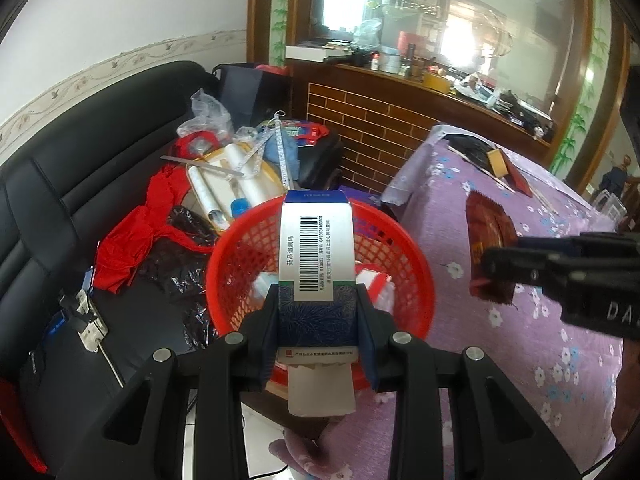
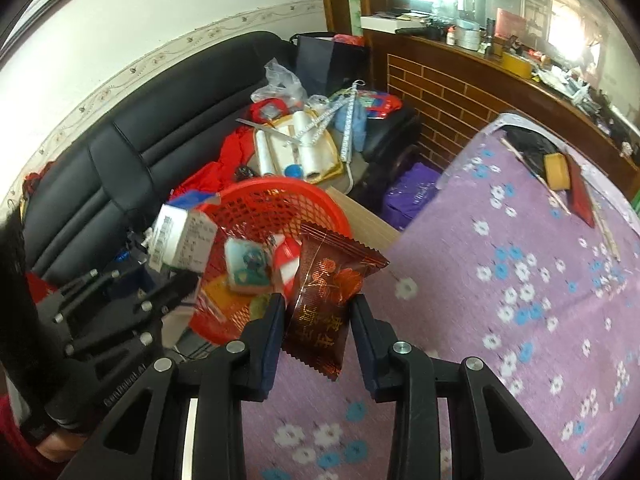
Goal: Collect trash
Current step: 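Carry the medicine box and candy wrapper to the red basket, then open both tools over the red basket to drop the box and wrapper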
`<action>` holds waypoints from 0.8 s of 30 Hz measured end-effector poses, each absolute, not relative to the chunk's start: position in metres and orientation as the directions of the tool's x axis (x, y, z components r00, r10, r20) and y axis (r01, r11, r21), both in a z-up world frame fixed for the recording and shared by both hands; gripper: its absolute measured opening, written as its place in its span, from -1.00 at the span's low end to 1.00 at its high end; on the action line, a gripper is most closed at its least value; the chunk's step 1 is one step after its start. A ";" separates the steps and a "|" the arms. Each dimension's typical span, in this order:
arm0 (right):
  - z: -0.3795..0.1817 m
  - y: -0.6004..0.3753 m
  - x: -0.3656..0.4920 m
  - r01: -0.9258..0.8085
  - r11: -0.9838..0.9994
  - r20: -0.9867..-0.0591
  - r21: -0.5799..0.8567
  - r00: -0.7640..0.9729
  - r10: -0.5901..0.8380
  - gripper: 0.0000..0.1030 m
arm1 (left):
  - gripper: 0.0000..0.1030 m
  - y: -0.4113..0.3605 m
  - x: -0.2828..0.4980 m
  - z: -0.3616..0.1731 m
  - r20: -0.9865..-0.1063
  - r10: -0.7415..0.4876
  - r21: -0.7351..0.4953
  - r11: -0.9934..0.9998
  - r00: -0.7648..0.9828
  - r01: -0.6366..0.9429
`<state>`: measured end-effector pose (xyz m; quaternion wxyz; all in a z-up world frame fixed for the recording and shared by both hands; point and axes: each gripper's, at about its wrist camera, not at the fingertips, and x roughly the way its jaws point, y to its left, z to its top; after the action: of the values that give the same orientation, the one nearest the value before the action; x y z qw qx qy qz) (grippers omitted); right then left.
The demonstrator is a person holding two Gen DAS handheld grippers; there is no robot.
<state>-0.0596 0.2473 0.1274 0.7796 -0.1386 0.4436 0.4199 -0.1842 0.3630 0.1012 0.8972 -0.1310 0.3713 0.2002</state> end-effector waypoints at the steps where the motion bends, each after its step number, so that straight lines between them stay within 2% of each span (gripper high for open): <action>1: 0.128 0.252 -0.057 -0.782 0.604 -0.807 0.154 0.253 0.534 -0.29 | -0.36 0.366 -0.183 0.100 -0.722 0.260 -0.092 0.883 0.641 -0.461; 21: 0.097 0.317 -0.028 -0.803 0.575 -0.846 0.155 0.193 0.498 -0.27 | -0.36 0.391 -0.166 0.090 -0.736 0.268 -0.107 0.861 0.622 -0.497; 23: 0.095 0.320 -0.025 -0.801 0.576 -0.848 0.164 0.184 0.497 -0.25 | -0.36 0.392 -0.165 0.089 -0.737 0.265 -0.109 0.861 0.622 -0.496; 24: 0.095 0.320 -0.026 -0.800 0.576 -0.848 0.167 0.181 0.498 -0.14 | -0.36 0.392 -0.164 0.089 -0.736 0.261 -0.112 0.863 0.625 -0.492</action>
<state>-0.0256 0.3203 0.0946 0.7518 -0.1598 0.4720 0.4318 -0.1640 0.3924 0.0886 0.8882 -0.1530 0.3777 0.2122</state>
